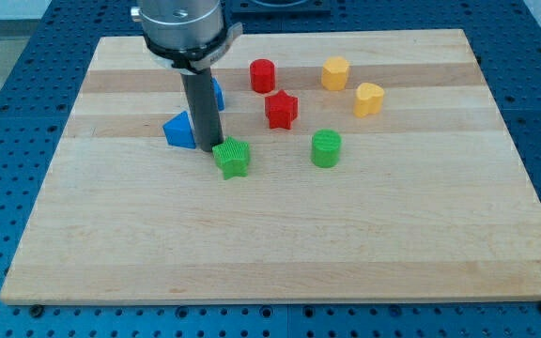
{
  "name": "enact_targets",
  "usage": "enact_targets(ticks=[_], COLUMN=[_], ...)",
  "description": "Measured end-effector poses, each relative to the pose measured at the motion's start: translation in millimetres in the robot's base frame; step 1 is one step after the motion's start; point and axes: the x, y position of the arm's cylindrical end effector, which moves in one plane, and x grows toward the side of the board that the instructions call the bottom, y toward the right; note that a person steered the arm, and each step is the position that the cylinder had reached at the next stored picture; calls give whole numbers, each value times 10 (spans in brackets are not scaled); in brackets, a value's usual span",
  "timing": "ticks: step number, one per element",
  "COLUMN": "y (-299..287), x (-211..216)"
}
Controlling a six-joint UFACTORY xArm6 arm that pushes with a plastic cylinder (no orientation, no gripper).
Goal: Push the blue triangle towards the green star
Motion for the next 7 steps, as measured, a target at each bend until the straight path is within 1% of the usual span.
enact_targets(ticks=[1, 3, 4, 6, 7], y=[208, 298, 32, -855, -1162], x=[81, 87, 87, 87, 58])
